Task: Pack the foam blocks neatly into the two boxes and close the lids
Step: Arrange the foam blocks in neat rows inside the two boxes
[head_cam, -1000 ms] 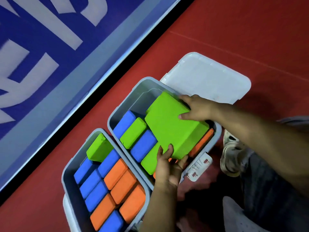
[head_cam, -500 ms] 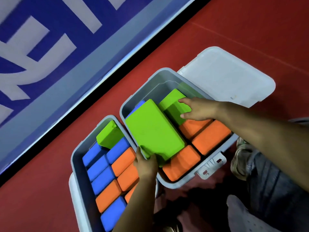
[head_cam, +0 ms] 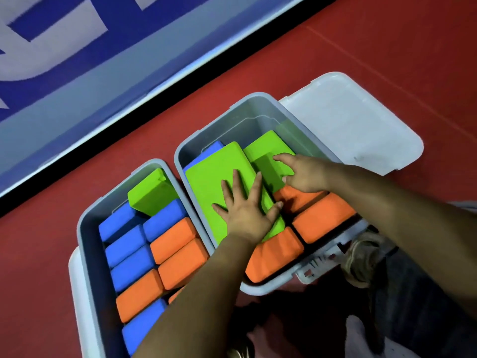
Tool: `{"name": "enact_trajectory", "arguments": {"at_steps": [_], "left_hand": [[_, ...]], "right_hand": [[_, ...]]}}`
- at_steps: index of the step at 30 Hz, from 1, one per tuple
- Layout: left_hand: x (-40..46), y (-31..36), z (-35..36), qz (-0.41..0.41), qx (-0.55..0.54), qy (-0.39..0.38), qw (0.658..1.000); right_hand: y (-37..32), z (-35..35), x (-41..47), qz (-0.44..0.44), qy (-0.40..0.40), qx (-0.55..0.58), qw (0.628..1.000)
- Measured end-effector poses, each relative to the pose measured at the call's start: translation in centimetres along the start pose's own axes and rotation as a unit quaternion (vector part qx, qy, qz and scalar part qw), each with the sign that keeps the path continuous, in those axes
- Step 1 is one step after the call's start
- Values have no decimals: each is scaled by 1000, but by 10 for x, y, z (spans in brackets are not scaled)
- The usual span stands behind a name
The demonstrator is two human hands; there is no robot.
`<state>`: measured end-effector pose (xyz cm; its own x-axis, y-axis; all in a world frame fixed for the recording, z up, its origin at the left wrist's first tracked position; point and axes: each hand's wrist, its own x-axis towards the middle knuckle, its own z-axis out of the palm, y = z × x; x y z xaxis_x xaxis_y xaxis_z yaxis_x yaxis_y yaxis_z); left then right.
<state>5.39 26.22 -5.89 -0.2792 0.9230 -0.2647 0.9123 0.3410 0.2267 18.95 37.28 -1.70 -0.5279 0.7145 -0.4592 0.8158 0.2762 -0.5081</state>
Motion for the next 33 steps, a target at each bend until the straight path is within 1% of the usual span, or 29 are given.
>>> {"name": "enact_trajectory", "arguments": {"at_steps": [3,6,10,14,16,17,18,19,20,21,22,23,25,26,27,28,29,31,33], "left_hand": [[-2,4,15,13,28,4,1000],[4,0,20,-3,31,19,999],[21,-9,3,19,36,28,999],[34,-25,-14,45,44,16,998],[35,-29,-17,47,8,25,999],[35,-31,-19,25,-38,43,998],[34,-32,-22,-29,-104,74,991],[34,-34,-27,-104,-177,116,972],[36,-43,-27,-186,-236,153,941],[36,-50,-31,-254,-270,174,912],[35,-62,-30,-302,-306,165,888],[32,-73,-27,-317,-366,138,864],[18,-88,-20,-302,-512,42,803],[7,-92,-18,-291,-559,-15,776],[-3,-94,-17,-282,-584,-60,759],[-12,-97,-16,-275,-597,-88,748],[-18,-99,-14,-265,-610,-100,740],[-23,-101,-14,-239,-650,-85,716],[-23,-99,-22,-212,-702,-43,679]], "right_hand": [[-3,-1,5,4,11,12,1000],[-7,2,9,2,12,14,1000],[-12,5,10,-4,-2,24,1000],[-15,4,9,-2,-11,36,999],[-16,2,8,-4,-11,44,999],[-16,2,8,-3,-11,47,999],[-15,2,8,-2,-11,51,999],[-15,2,7,-2,-13,54,998],[-16,2,6,-3,-14,56,998],[-17,3,6,-5,-15,55,998],[-19,5,6,-8,-20,51,998],[-22,8,5,-12,-31,46,998],[-31,20,4,-21,-77,43,996],[-36,26,4,-20,-105,47,993],[-40,33,3,-19,-129,50,990],[-43,37,3,-18,-142,54,988],[-44,39,4,-21,-144,58,988],[-45,35,6,-32,-113,88,989],[-49,29,8,-67,-70,194,976]]}}
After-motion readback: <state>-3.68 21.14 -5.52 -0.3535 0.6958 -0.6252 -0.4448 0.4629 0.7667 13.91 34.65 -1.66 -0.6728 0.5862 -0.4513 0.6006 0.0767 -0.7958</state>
